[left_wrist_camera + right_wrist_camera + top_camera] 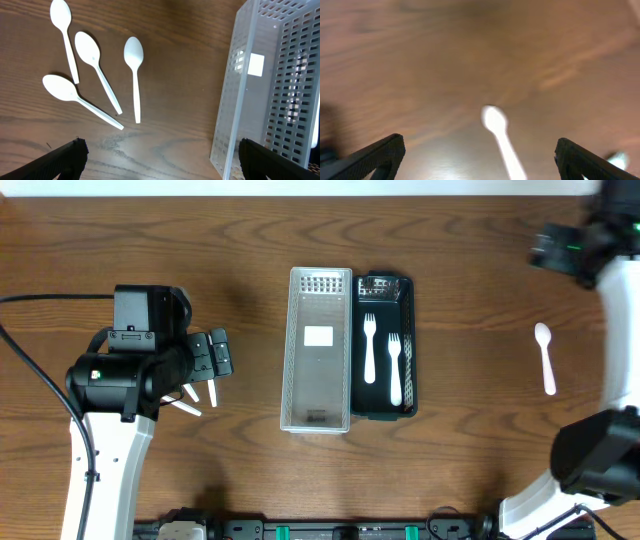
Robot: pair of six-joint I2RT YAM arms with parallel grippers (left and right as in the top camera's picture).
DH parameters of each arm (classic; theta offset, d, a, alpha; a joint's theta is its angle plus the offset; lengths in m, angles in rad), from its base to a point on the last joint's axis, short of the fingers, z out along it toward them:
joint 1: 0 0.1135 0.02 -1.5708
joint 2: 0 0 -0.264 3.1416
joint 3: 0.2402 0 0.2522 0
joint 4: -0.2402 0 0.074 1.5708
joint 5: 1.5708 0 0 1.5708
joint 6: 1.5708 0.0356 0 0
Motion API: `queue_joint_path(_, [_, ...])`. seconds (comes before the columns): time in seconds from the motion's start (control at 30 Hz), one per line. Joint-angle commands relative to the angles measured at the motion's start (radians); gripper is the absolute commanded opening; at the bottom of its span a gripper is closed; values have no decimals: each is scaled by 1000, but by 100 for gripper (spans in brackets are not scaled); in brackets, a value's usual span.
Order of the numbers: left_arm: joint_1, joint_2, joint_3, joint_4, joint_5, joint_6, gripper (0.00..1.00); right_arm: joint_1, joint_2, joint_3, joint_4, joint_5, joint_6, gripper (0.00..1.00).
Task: Pack container
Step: 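Lower the right gripper onto the white spoon and grasp it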
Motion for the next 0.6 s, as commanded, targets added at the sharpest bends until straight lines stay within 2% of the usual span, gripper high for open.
queue_joint_path(0.0, [5,4,13,0,-1,17,98,-100,55,-14,-6,-101,-127,99])
queue_joint_path(0.17, [5,4,13,0,-1,17,98,-180,161,-14,-25,-156,-174,99])
queue_joint_path(0.57, [5,4,13,1,-1,17,98,-147,392,-14,-32,-146,-223,99])
